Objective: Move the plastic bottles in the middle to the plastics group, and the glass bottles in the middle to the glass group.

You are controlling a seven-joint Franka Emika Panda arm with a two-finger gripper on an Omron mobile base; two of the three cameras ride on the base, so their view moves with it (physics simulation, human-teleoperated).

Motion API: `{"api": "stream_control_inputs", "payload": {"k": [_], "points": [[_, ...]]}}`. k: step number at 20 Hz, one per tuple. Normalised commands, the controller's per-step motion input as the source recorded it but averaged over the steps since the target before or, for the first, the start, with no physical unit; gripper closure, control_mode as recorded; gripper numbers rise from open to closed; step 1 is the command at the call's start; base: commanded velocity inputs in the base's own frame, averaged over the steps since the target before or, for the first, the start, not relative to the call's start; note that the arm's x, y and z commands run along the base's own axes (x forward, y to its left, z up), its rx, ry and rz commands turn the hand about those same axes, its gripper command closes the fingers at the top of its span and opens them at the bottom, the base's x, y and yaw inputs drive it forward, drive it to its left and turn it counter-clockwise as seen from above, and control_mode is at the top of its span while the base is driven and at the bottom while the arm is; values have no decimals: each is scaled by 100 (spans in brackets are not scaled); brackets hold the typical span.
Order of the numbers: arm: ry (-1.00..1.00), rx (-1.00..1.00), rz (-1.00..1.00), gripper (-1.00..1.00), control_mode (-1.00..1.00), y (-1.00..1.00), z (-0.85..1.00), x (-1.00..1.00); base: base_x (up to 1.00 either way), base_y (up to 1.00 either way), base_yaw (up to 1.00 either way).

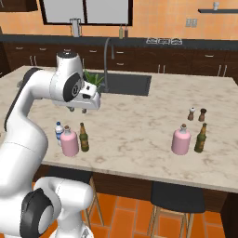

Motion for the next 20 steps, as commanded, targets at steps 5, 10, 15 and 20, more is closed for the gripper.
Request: {"api": "stream_control_inputs", "payload": {"k": [5, 10, 15, 20], "points": [[0, 0, 0, -100, -100, 10, -2, 8, 0, 0, 0], [0, 0, 1, -100, -100, 40, -17, 12, 0, 0, 0], [0, 0, 5, -100, -100, 42, -21, 31, 0, 0, 0], [0, 0, 4, -100, -100, 30, -26, 41, 0, 0, 0]]}}
